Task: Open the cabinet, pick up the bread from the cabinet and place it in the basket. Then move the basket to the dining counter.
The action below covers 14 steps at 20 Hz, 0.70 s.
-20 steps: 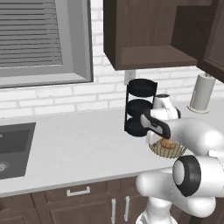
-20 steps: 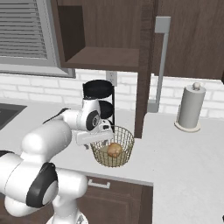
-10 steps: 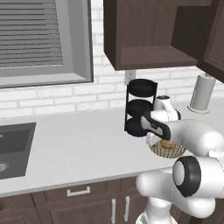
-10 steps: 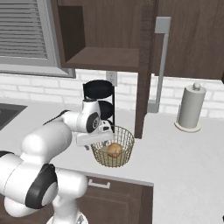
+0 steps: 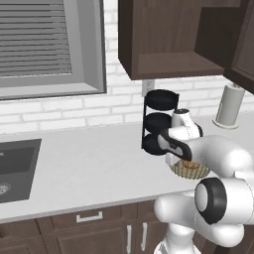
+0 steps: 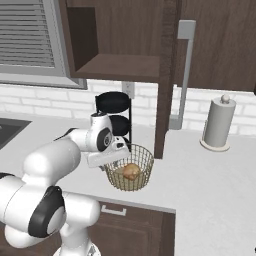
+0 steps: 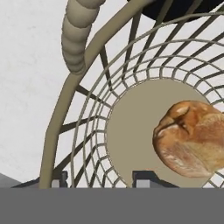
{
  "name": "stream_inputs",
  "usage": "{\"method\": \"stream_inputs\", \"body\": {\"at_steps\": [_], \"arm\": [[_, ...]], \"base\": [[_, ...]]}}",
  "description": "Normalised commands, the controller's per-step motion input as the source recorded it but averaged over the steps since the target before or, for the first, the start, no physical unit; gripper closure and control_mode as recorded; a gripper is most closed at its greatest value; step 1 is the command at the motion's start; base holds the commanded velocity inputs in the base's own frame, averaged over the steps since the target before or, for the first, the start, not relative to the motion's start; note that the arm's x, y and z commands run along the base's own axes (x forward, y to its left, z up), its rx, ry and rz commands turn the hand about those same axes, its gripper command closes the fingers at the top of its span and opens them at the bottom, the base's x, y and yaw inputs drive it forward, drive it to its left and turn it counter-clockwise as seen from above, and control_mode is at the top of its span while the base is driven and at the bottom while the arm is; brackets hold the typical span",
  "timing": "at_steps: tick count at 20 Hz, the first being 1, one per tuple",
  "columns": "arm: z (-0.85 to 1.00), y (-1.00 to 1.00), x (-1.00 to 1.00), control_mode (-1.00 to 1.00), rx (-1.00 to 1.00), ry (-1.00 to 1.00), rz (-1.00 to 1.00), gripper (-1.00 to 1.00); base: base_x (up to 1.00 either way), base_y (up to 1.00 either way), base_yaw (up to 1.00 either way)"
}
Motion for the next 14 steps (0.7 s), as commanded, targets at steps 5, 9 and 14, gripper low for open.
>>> {"method": "stream_inputs", "body": {"at_steps": [5,9,14], "arm": [[-0.17,-0.26,-0.34,-1.00,-0.03,-0.03,0.07,1.00],[0.01,-0.35,-0.40,-1.00,0.00,0.00,0.10,1.00],[0.43,0.15,-0.21,-1.00,0.00,-0.07,0.18,1.00]], "base": [[0.00,0.00,0.00],[0.00,0.00,0.00],[0.00,0.00,0.00]]}}
